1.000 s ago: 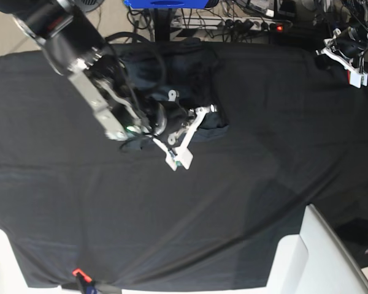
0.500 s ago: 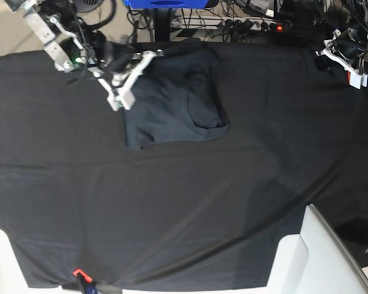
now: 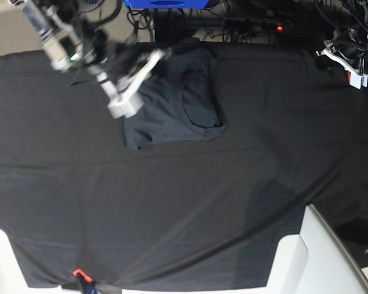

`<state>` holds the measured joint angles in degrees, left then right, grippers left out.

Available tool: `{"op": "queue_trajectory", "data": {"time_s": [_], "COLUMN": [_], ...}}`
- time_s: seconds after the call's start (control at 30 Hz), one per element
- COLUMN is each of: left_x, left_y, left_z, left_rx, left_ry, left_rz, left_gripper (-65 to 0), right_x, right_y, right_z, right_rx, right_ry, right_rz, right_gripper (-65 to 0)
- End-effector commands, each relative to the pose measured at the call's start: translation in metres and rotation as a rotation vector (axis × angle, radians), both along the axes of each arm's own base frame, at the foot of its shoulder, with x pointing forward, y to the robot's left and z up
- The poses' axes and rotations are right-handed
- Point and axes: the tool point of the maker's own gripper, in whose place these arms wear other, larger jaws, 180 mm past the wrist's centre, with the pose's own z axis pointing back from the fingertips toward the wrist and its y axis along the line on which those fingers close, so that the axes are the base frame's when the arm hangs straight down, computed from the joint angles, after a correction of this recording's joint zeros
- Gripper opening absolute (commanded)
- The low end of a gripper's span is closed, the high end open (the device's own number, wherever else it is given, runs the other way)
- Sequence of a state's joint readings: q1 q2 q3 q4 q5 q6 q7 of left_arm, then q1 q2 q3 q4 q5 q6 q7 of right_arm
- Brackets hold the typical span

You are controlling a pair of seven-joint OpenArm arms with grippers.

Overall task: Fold the T-shirt properly
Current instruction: 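Press and tuck the shirt's side edge with the right gripper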

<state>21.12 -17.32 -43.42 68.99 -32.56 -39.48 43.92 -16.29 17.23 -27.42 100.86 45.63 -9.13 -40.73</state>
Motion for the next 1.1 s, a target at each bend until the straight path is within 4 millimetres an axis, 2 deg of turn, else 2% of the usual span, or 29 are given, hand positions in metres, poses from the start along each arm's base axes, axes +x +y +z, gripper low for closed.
{"op": "queue_trajectory", "data": {"time_s": [0.0,0.1,0.2,0.3,0.4,0.63,0.83,0.93,1.07], "left_x": [0.005,0.005,0.005,0.005,0.005,0.006,0.006,0.006,0.006], "left_y": [0.008,0.008,0.008,0.008,0.008,0.008,0.008,0.008,0.008], "left_z": [0.009,0.009,0.009,0.009,0.009,0.009,0.009,0.009,0.009], "left_rx": [0.018,0.018,0.018,0.018,0.018,0.018,0.018,0.017,0.017], "left_ry": [-0.032,-0.032,-0.032,-0.032,-0.032,-0.034,-0.034,-0.033,-0.033], "left_rz": [-0.004,-0.004,-0.004,-0.004,-0.004,-0.004,-0.004,-0.004,-0.004], "left_gripper": [-65.0,-65.0,-65.0,-65.0,-65.0,-65.0,-65.0,-65.0,-65.0], "right_x": [0.005,0.022,0.026,0.018,0.018,0.005,0.001,0.004,0.007], "right_y": [-0.009,-0.033,-0.048,-0.048,-0.041,-0.009,-0.023,-0.028,-0.044], "right_z": [0.003,0.004,0.000,-0.002,0.007,0.003,-0.029,-0.032,-0.034], "right_rx": [-0.006,-0.032,-0.051,-0.049,-0.028,0.007,-0.039,-0.048,-0.075], "right_ry": [-0.010,-0.028,-0.022,-0.006,-0.026,0.015,0.093,0.075,0.068], "right_rz": [-0.011,-0.083,-0.123,-0.125,-0.117,-0.040,-0.076,-0.096,-0.116], "right_gripper": [-64.1,-63.9,-63.9,-64.1,-63.9,-63.9,-63.9,-64.1,-64.1]}}
